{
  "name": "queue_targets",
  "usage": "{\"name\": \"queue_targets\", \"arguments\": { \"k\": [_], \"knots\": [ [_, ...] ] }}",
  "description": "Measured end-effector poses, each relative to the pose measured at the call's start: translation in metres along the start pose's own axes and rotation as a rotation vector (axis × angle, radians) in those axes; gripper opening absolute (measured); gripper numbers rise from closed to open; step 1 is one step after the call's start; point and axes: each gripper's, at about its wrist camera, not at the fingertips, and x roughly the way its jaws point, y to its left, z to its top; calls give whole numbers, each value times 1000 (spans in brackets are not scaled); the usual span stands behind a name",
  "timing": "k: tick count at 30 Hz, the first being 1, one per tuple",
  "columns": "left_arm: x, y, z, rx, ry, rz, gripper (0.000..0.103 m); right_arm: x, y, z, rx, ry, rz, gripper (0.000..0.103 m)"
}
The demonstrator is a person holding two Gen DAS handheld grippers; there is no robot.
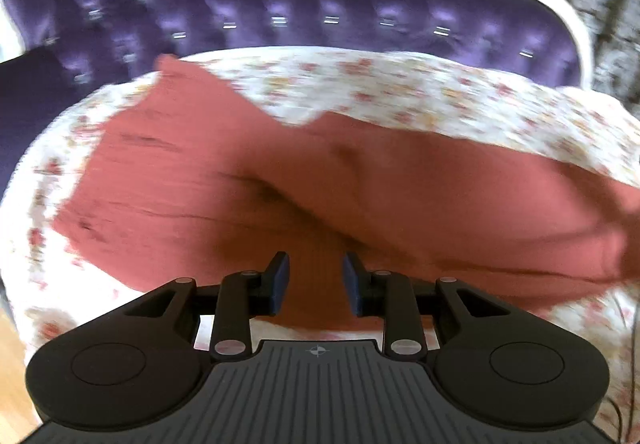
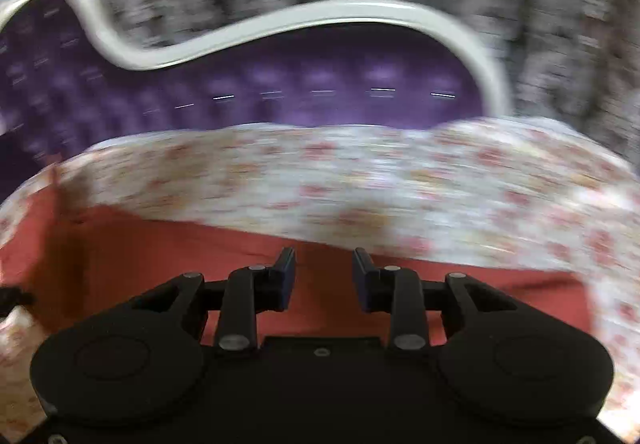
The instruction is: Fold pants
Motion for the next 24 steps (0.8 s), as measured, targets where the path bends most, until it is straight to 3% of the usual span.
{"name": "queue_targets", "arguments": {
  "k": [5,8,11,17,24],
  "knots": [
    [32,62,29,-89,32,129,29,33,86,11,-125,1,186,47],
    [61,99,47,-177,66,163,29,55,135,19,-180,-1,295,51],
    [88,126,60,-202,95,196,29,73,180,26,-213,-9,379,59],
    [120,167,80,-270,110,228,29,104,252,36,-305,-59,466,74],
    [128,168,85,-253,129,217,30,149,307,42,-395,-35,460,75]
  ]
}}
